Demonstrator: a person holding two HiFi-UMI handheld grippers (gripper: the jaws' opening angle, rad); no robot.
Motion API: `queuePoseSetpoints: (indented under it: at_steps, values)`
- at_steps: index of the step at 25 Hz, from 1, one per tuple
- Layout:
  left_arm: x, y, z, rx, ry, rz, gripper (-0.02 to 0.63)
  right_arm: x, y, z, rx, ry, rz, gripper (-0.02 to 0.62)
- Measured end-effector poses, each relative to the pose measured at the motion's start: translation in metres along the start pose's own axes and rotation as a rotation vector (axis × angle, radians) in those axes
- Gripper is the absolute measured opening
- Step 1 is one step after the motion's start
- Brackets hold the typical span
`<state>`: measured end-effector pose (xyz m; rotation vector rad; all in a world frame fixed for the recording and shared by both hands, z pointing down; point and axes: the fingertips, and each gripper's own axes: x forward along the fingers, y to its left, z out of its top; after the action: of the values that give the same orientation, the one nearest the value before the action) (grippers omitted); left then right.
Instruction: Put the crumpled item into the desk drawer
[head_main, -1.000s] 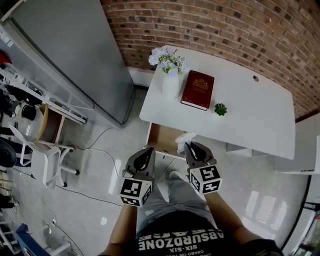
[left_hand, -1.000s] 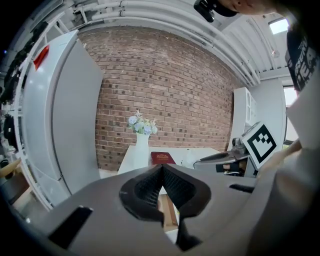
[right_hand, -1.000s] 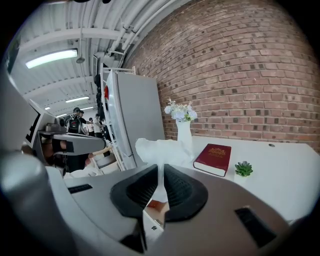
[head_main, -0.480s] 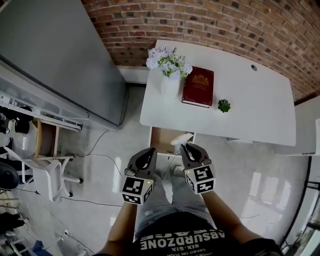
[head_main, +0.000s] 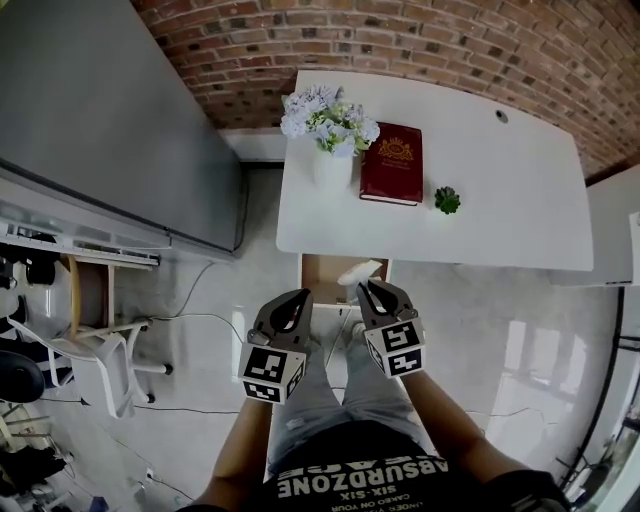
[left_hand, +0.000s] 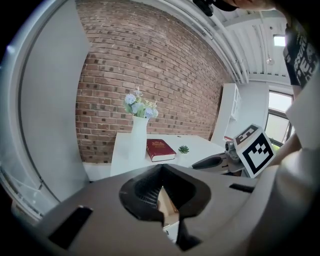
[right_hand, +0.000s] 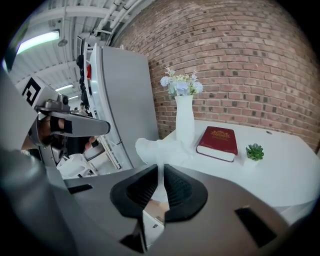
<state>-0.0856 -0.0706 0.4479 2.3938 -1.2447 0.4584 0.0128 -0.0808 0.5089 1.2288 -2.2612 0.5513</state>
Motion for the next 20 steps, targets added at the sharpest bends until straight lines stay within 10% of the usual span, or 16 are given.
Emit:
queuePoseSetpoints:
  at_steps: [20]
  values:
    - [0.006, 0.013, -0.016, -0.023, 0.013, -0.008, 0.006, 0.032, 0.007, -0.033, -0.049, 0.101, 0.004, 0.031]
